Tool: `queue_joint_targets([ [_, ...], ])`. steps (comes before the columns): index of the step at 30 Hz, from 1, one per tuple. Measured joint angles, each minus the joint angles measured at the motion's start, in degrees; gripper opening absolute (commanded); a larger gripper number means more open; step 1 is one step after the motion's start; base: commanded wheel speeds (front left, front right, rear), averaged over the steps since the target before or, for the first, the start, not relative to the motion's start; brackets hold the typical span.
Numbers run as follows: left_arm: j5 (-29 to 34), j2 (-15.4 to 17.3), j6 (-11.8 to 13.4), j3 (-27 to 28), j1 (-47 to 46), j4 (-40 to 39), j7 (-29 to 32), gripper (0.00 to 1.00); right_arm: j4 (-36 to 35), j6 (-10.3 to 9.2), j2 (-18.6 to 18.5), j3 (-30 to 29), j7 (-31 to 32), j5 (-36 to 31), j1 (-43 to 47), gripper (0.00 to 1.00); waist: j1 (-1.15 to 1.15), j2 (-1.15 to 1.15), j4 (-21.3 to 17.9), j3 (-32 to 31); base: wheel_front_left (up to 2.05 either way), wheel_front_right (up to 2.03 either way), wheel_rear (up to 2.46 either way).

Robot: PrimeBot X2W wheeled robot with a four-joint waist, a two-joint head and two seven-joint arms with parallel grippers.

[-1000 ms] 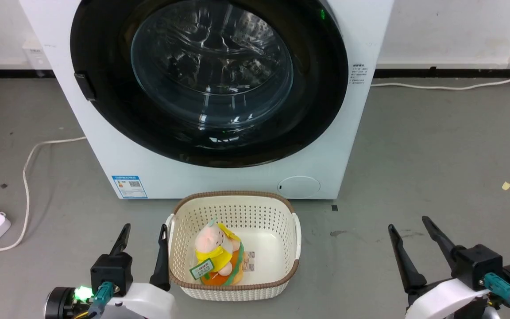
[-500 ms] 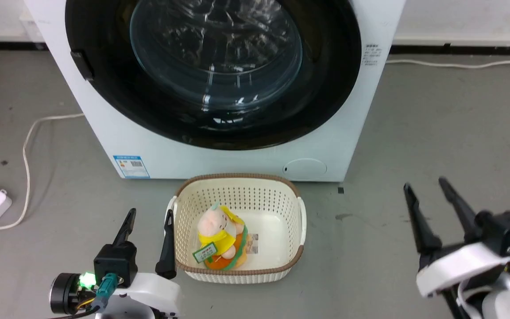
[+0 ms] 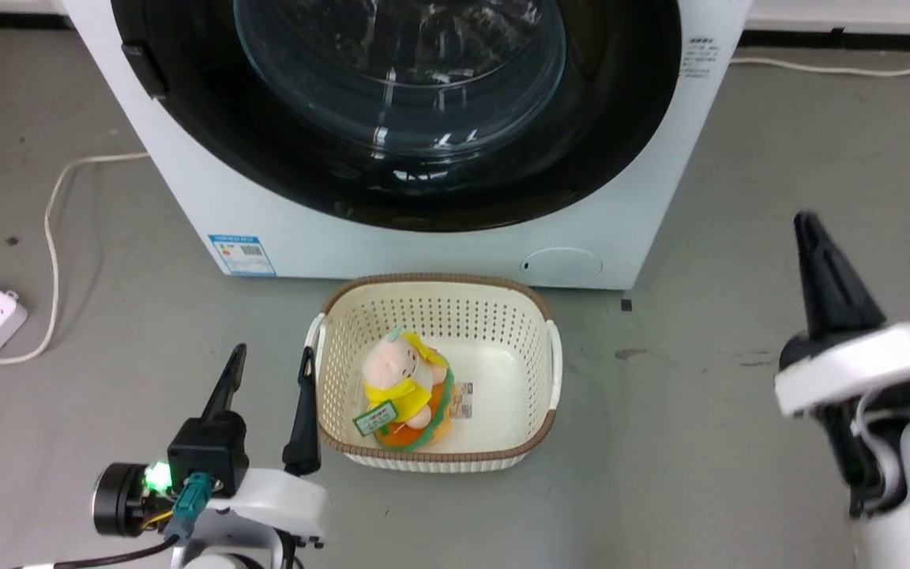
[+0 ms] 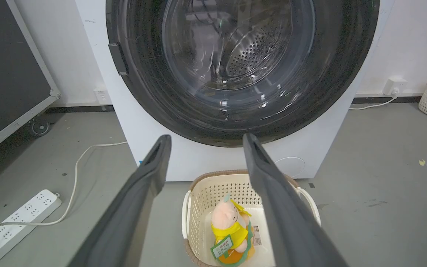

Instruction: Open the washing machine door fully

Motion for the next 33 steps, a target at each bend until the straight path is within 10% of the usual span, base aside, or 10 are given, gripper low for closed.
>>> queue_joint_targets([
  [33,-1.0,0.0,2.2,-3.9,-4.7,-0.4,-4.0,1.0,23.4,-0.01,-2.4,-9.4,9.6,18.8,-30.7,0.0,0.0,0.0,4.9,8.7,0.0,0.0,0.0],
])
